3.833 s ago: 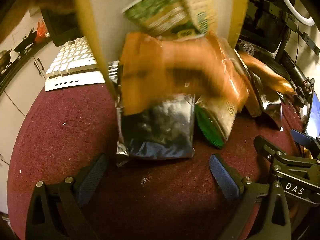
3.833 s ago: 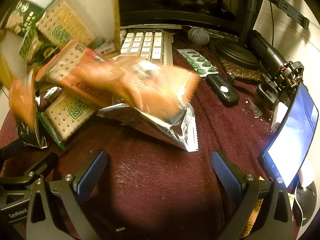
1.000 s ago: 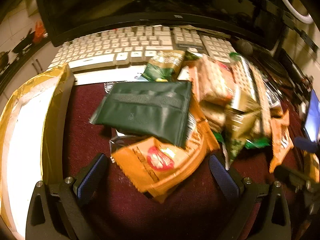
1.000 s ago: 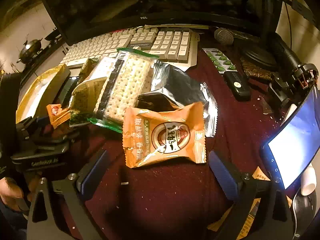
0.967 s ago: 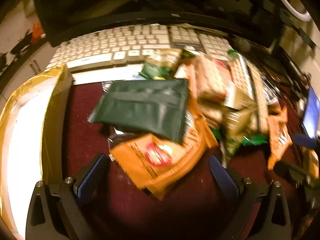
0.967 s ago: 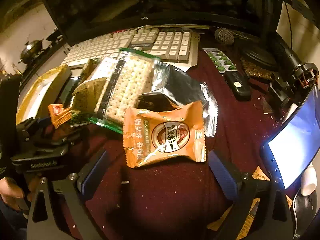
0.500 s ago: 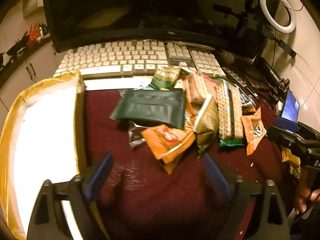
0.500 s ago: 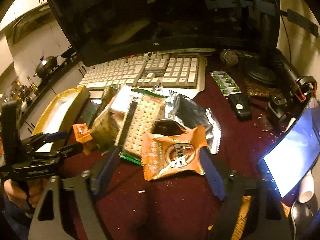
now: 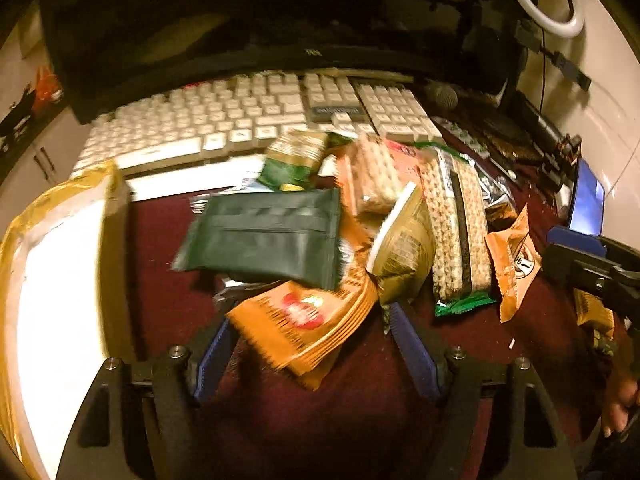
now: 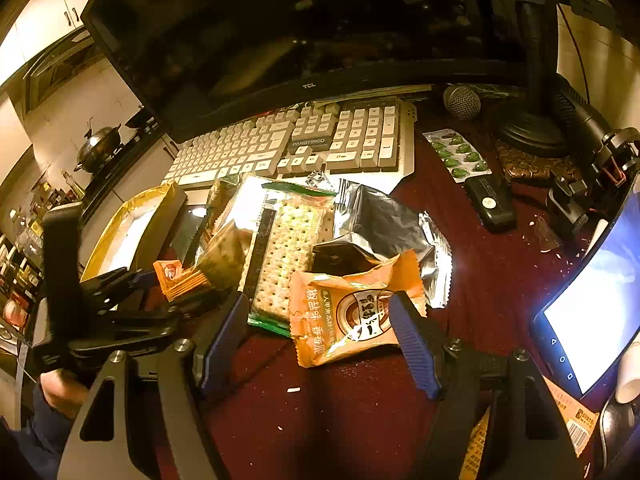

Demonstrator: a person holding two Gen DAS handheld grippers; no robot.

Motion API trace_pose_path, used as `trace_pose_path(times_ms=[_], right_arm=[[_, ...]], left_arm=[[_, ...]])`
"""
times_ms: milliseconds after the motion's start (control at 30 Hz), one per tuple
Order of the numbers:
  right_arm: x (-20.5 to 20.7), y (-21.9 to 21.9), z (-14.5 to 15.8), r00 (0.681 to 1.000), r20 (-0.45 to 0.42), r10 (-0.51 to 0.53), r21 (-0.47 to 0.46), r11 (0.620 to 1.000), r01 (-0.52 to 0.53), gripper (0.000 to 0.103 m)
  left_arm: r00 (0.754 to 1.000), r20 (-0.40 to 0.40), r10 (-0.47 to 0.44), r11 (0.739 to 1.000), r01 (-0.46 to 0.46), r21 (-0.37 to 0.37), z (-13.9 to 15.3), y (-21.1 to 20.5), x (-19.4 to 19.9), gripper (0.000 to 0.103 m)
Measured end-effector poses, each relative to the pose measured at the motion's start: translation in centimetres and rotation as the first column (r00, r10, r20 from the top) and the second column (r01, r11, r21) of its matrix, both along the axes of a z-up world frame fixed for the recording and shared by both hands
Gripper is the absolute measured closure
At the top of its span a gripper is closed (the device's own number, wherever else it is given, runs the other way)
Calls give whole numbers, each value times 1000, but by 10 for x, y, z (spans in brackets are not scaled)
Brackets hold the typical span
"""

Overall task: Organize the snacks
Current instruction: 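Grasp orange snack packet with left tool while right tool grasps green garlic-pea bag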

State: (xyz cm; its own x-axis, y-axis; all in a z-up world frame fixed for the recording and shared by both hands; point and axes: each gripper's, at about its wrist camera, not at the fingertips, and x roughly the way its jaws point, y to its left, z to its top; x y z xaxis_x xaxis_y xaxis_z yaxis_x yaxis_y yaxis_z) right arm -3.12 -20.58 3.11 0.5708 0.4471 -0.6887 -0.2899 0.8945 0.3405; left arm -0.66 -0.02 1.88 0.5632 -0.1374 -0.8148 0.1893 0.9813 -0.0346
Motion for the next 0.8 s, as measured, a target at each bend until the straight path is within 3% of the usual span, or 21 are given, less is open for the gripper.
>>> trace_pose_path(times_ms=[133, 200, 267, 333, 433, 800], right_arm=[[-1, 0, 1, 1000, 5, 2, 6, 1000, -2, 30], [0, 1, 1, 1000, 6, 4, 5, 1000, -4, 30], [0, 3, 2, 1000, 5, 9, 8, 1000, -9, 30], [0, 5, 4, 1000, 7, 16, 5, 1000, -16, 30], [0, 11, 5, 999, 10, 36, 0, 999, -36, 30], [2, 63, 10, 985, 26, 171, -74, 983, -169, 31]], left_arm=[[1000, 5, 2, 1000, -2, -12, -2, -5, 8, 27], [1000, 7, -2, 999, 2, -33, -2, -5, 9, 43], [1000, -3, -11, 999, 11, -53, -2, -5, 8, 76], [1000, -13, -22, 997, 21, -73, -3, -5, 6, 84], [999, -23, -26, 996, 24, -87, -4, -3, 1, 89], [1000, 5, -27, 989, 27, -145, 7, 21, -34, 89]])
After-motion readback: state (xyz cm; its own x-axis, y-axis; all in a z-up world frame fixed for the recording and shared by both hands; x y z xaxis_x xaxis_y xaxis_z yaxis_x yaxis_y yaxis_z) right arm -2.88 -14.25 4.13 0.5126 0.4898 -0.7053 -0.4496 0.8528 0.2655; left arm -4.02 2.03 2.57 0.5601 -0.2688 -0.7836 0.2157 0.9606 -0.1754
